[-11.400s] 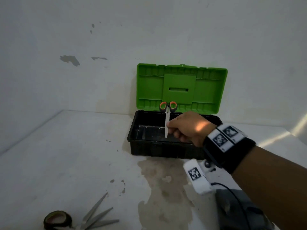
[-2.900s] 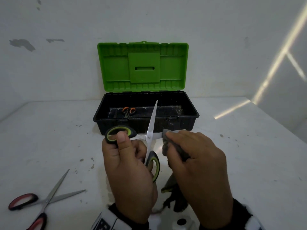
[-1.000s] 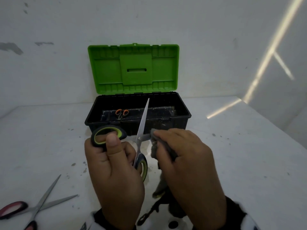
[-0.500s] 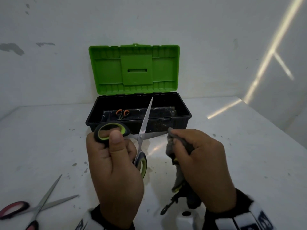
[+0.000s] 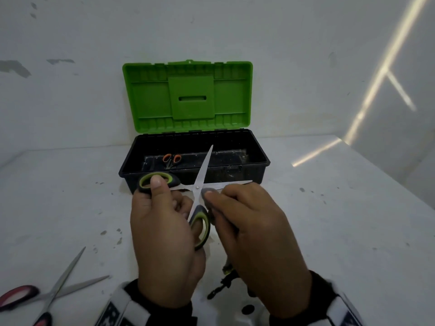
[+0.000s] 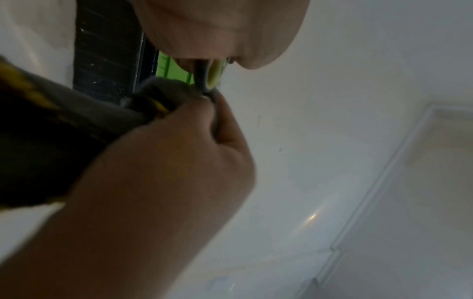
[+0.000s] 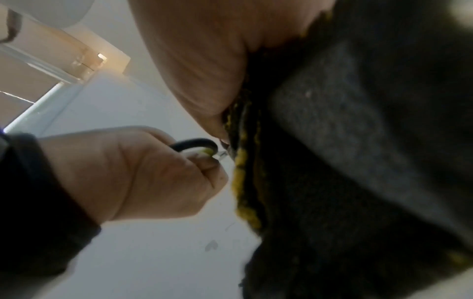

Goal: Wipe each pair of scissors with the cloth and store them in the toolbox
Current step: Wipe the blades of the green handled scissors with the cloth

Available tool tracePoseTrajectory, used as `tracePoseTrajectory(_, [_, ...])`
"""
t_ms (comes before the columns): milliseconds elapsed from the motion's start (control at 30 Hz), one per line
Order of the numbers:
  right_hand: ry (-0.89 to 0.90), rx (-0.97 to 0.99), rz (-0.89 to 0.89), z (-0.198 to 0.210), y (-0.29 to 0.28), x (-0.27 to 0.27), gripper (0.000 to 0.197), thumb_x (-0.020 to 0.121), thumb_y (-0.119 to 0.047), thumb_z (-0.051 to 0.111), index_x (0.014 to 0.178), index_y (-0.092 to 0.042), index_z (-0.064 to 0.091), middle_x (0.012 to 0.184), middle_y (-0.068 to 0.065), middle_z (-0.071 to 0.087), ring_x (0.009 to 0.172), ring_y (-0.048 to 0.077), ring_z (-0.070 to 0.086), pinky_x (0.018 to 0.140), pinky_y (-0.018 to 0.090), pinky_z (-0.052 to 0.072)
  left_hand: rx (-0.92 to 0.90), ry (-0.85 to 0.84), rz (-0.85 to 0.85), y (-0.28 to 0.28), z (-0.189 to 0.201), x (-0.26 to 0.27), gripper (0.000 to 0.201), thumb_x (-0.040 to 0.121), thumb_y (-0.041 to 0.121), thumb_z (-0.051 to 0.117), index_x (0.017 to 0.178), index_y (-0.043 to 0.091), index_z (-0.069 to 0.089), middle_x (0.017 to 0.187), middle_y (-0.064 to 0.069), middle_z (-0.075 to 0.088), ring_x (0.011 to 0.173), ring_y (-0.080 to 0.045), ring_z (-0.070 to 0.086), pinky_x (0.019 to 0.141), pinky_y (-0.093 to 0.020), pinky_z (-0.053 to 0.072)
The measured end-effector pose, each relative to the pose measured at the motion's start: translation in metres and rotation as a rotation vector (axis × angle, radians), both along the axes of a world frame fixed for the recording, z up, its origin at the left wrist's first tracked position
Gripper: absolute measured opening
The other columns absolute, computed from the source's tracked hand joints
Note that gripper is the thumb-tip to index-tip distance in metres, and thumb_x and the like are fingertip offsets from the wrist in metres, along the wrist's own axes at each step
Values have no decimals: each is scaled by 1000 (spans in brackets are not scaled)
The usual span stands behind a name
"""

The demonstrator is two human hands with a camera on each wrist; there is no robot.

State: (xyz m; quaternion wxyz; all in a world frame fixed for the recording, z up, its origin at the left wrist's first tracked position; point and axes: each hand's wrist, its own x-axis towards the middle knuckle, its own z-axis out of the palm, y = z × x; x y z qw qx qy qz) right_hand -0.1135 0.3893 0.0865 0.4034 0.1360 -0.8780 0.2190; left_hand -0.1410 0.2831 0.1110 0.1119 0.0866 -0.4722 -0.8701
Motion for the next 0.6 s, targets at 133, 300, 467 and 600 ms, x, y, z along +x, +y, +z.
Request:
tracePoseTrajectory(133, [-37,-74,-95,-11,16,-2,21,91,-16,62,108,-12,74,91,1,69,82,11,58,74,23,52,55,18,-37,-6,6,1,29,104,37,40,88,22,59,58,7,34,46,-7,30,34,-19,25])
tracePoseTrajectory(300, [69,-113,-75,-6,16,11,23,91,-15,64,111,-6,73,96,5,69,85,15,61,75,24,51,-13,76,9,-7,6,-3,27,104,37,39,91,21,57,61,6,33,50,-9,30,43,-23,26])
tracePoseTrajectory(467, [128,-96,-26,4,3,9,26,94,-15,61,117,-6,70,99,7,68,88,19,61,77,26,49,-96,96,72,5,2,3,26,103,38,42,89,24,59,56,8,36,50,-9,33,47,-25,28])
tracePoseTrajectory(600, [92,-92,-61,-1,7,1,26,94,-16,61,116,-7,70,97,6,67,86,18,59,73,28,51,-94,120,65,6,3,6,26,103,36,42,86,25,58,56,7,34,50,-11,29,45,-23,24])
